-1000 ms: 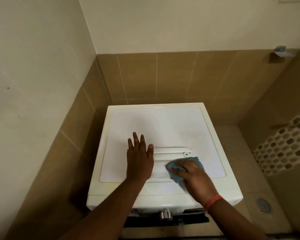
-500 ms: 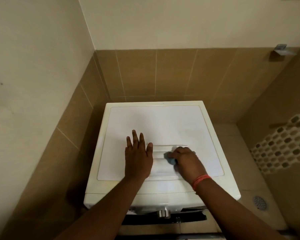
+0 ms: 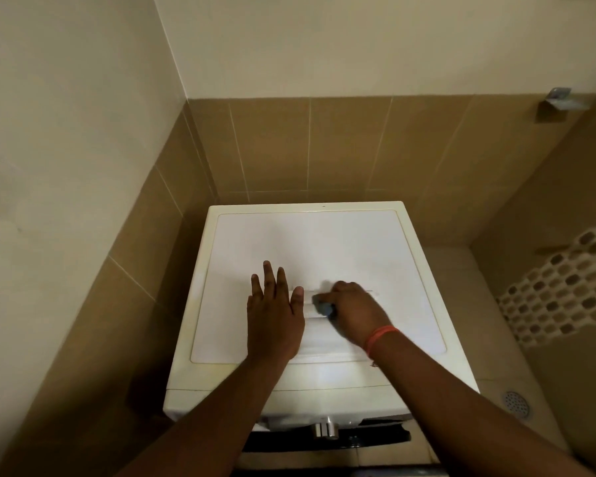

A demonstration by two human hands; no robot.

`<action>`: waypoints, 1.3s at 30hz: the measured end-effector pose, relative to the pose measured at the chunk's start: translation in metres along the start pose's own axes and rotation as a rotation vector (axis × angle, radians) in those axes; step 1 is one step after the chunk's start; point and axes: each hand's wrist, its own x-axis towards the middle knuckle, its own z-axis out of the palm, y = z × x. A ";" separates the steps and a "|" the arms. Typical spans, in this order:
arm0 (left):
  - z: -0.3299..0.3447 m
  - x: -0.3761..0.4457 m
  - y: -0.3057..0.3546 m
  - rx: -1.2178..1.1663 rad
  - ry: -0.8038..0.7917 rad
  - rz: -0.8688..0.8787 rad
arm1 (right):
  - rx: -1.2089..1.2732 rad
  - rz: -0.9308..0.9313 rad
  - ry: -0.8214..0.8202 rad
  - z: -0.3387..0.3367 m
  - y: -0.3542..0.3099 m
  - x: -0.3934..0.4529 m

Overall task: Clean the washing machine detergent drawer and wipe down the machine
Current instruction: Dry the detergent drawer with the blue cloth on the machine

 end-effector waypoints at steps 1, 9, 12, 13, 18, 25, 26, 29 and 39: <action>0.000 0.000 0.000 -0.001 0.002 0.003 | -0.004 0.065 0.012 -0.007 0.016 -0.005; 0.002 0.003 0.002 -0.017 -0.014 0.013 | -0.045 0.076 0.104 0.011 -0.015 -0.006; 0.001 0.004 0.002 -0.019 -0.017 0.001 | 0.105 -0.068 0.123 0.023 -0.035 -0.006; 0.001 0.004 0.002 -0.012 -0.016 0.001 | 0.148 -0.043 0.097 0.020 -0.027 -0.008; 0.000 0.003 0.002 -0.010 -0.010 0.016 | 0.002 0.190 0.049 -0.004 0.050 -0.021; 0.000 0.003 0.003 -0.011 -0.029 0.038 | -0.050 0.311 -0.067 -0.005 0.041 0.034; 0.000 0.002 0.003 -0.016 -0.030 0.040 | -0.093 0.298 -0.141 -0.006 0.032 0.045; 0.001 0.004 0.005 -0.037 -0.021 0.034 | -0.108 0.136 -0.305 -0.001 -0.007 0.072; 0.003 0.004 0.004 0.034 -0.021 0.089 | 0.056 0.293 -0.427 -0.036 0.045 0.055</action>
